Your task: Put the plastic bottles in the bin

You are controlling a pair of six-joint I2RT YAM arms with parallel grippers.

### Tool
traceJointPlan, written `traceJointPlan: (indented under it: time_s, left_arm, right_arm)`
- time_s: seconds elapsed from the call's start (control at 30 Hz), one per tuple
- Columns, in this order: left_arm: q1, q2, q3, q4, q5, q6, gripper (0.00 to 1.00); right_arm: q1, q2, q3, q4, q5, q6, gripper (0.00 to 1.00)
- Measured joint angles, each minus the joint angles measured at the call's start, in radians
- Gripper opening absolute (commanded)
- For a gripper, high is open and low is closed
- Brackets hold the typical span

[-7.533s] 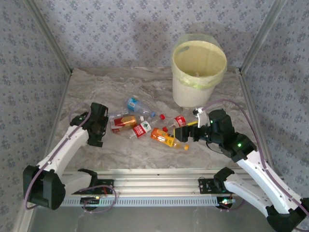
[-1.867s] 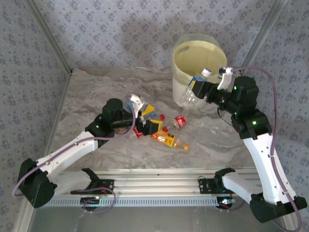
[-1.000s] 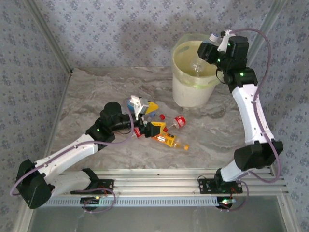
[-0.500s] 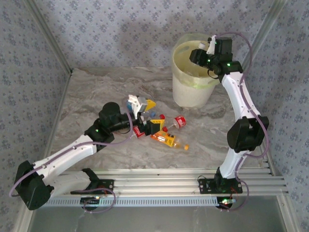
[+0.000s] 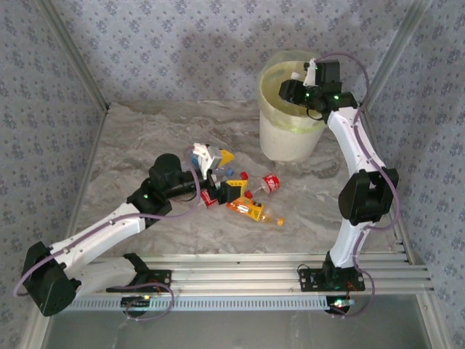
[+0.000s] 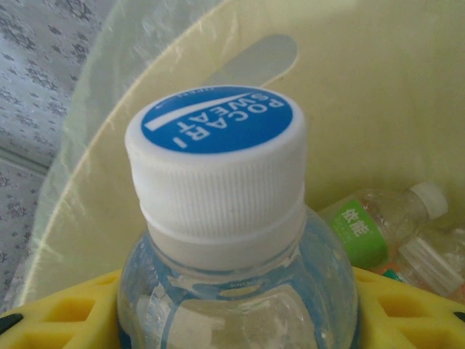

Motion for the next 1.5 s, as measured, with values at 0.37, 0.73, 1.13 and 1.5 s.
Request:
traceJointPlan:
  time_s: [0.37,0.73,1.13,1.5]
  left_arm:
    - [0.000,-0.025,-0.001,-0.005,0.002,0.000,1.00]
    - [0.000,-0.038,-0.001,-0.003,0.003,0.005,1.00]
    - [0.000,-0.040,0.000,-0.057,-0.014,0.060,1.00]
    - [-0.005,0.006,0.283,-0.591,-0.394,0.080,1.00]
  right_arm:
    - [0.005,0.007,0.005,-0.019,-0.004,-0.012,0.83]
    - [0.005,-0.042,0.007,-0.066,-0.002,-0.018,0.90]
    - [0.018,-0.423,-0.248,-0.039,0.001,-0.033,0.93]
    - [0.122,-0.815,-0.590,-0.036,0.010,-0.029,0.94]
